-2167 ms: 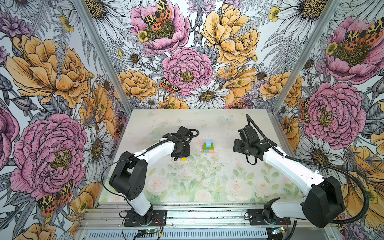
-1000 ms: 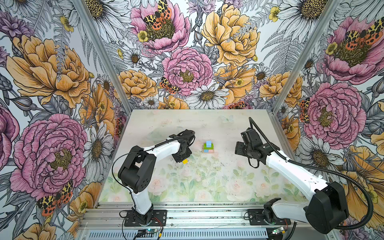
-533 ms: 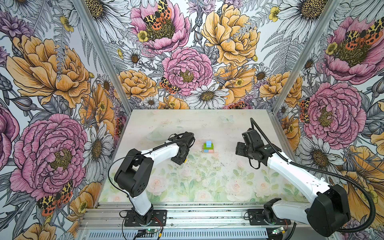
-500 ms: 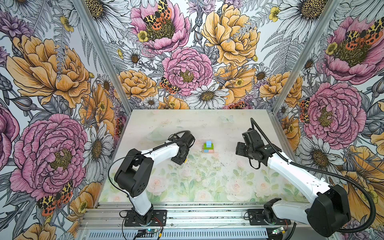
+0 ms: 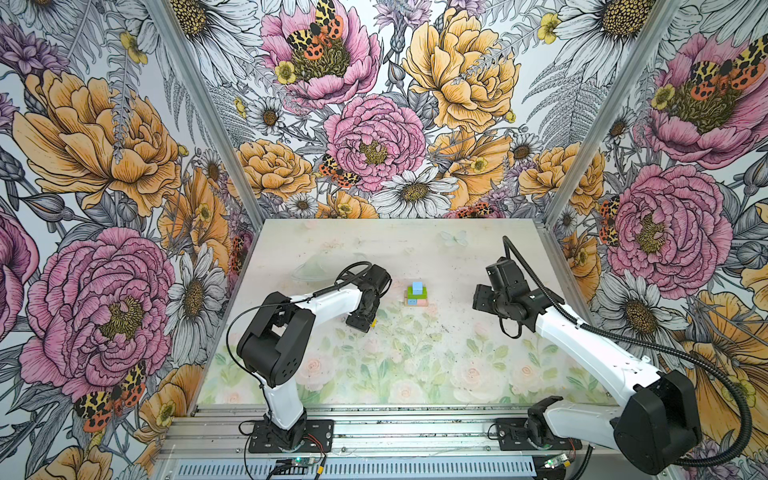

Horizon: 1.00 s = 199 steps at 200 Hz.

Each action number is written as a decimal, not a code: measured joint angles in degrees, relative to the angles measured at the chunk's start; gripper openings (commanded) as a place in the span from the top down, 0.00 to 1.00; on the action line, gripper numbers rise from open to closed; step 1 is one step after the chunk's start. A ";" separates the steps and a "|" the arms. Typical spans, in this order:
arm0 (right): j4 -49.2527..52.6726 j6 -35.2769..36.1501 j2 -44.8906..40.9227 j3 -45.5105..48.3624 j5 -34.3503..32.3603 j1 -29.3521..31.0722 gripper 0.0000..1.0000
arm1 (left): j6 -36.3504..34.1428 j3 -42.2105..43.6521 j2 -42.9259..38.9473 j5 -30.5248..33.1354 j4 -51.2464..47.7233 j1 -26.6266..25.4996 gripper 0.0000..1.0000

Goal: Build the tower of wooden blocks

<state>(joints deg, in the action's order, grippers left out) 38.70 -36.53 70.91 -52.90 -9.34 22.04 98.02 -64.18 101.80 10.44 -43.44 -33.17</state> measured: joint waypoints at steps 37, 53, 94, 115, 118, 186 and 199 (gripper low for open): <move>-0.02 -0.02 0.00 0.02 0.09 0.00 0.32 | -1.66 0.02 -1.66 0.76 -0.02 -0.09 0.37; 0.00 -0.02 -0.09 0.04 0.20 0.00 0.32 | -4.02 0.13 -5.25 2.51 -0.04 -0.09 0.37; 0.00 -0.02 -0.11 0.04 0.48 -0.02 0.33 | -19.54 -0.24 -18.82 9.14 -0.02 0.26 0.44; 0.00 0.00 -0.11 0.04 0.90 -0.02 0.33 | -33.79 -1.77 -22.97 10.71 0.09 0.87 0.44; 0.00 0.00 -0.11 0.04 0.90 -0.02 0.33 | -35.52 -2.01 -23.34 10.69 0.13 1.03 0.44; 0.22 0.48 -0.11 0.04 1.73 -0.02 0.33 | -80.85 -7.93 -28.20 -4.63 -2.12 1.51 0.38; 0.24 0.63 -0.09 0.04 1.95 -0.02 0.32 | -87.69 -7.93 -28.28 -6.29 -3.58 -0.22 0.37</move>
<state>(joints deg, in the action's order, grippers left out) 38.94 -35.90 70.83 -52.86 -7.40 22.02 10.33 -72.12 73.52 4.14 -47.03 -33.39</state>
